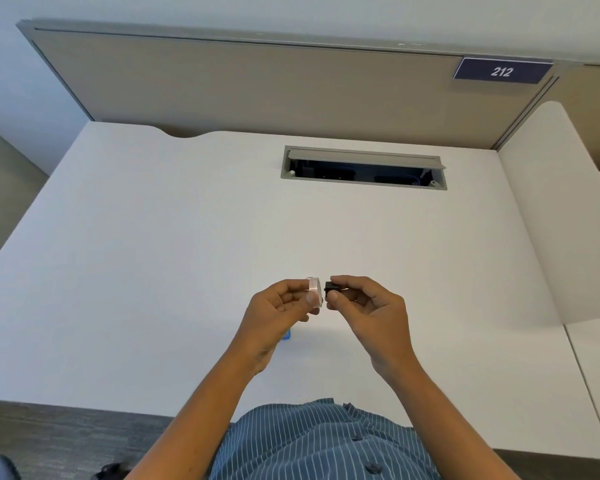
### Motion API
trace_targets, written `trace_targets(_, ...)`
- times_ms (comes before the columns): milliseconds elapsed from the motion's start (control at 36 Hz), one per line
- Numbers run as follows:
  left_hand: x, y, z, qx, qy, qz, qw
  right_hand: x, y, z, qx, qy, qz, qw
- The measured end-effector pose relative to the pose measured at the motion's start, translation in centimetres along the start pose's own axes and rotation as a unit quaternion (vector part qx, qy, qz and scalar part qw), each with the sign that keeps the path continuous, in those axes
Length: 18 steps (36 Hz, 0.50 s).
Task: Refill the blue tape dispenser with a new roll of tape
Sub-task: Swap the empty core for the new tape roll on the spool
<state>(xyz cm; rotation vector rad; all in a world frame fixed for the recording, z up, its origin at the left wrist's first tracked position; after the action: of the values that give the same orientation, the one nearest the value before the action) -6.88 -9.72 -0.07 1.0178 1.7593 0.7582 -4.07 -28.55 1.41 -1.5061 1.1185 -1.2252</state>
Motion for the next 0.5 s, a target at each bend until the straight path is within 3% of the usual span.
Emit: trace_targets(500,-0.5,1.2,-0.2,-0.016,-0.011,0.014,1.0,0.1,-1.0,0.1,0.031,-0.039,-0.023,0.998)
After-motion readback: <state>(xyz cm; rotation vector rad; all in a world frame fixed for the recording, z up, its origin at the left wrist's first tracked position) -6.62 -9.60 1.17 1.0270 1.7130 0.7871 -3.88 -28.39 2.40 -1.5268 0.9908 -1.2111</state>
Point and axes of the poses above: each hand's wrist, its own z-axis towards the middle knuckle, its own x-axis out of the back of the hand, y = z × x, the point moved 3 cm from there along z, towards the middle knuckle, and after that the axes turned 15 degrees about -z, right-handed, at the moved point
